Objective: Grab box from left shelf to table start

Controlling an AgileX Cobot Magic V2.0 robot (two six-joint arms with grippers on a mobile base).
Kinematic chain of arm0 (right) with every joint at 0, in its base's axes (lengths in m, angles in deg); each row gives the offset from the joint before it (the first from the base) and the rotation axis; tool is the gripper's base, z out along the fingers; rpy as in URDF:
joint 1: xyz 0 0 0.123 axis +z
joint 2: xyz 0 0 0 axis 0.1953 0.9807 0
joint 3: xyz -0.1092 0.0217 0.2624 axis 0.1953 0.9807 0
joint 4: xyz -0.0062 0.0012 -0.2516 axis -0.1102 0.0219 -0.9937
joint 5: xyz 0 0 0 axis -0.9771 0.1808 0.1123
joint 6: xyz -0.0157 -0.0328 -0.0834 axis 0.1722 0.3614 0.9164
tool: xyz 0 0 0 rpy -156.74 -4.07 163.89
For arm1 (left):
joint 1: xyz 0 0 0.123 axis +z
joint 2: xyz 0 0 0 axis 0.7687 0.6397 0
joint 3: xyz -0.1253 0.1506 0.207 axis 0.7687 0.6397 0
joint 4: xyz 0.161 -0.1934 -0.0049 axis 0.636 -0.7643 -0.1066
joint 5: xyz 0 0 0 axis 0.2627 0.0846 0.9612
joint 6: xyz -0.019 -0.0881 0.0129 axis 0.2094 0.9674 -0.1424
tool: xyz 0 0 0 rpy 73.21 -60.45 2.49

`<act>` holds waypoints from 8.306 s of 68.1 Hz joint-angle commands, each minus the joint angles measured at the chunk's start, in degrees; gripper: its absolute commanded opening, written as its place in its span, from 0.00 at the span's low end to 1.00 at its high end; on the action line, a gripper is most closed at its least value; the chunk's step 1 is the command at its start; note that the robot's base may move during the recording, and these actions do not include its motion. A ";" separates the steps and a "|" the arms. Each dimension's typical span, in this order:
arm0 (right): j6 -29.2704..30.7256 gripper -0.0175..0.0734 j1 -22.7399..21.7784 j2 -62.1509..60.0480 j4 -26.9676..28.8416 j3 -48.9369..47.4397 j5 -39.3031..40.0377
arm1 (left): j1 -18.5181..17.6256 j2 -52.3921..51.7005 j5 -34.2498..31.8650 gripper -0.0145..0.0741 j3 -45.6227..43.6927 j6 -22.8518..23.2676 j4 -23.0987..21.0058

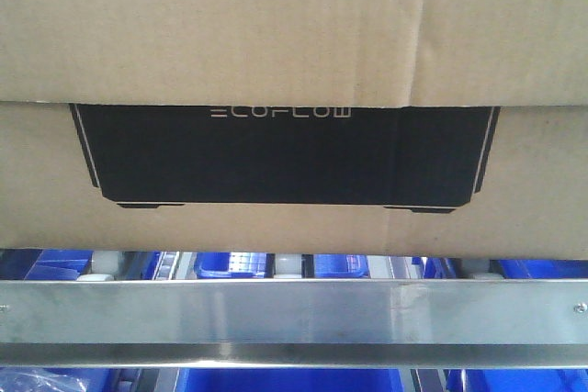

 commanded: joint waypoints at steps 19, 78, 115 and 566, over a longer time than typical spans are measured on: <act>0.40 0.27 0.09 0.18 -0.49 0.13 4.61 | -0.24 -1.71 -2.61 0.05 -2.02 0.89 -1.41; -1.39 0.27 0.06 0.23 4.40 -19.29 -24.38 | -0.24 -1.71 -2.61 0.05 -2.02 0.89 -1.41; -1.20 0.30 2.75 24.03 3.97 -44.80 -36.11 | -0.24 -1.71 -2.61 0.05 -2.02 0.89 -1.41; -10.78 0.26 12.36 37.59 -3.86 -65.54 -55.00 | -0.13 -46.90 -0.93 0.05 18.77 0.25 1.19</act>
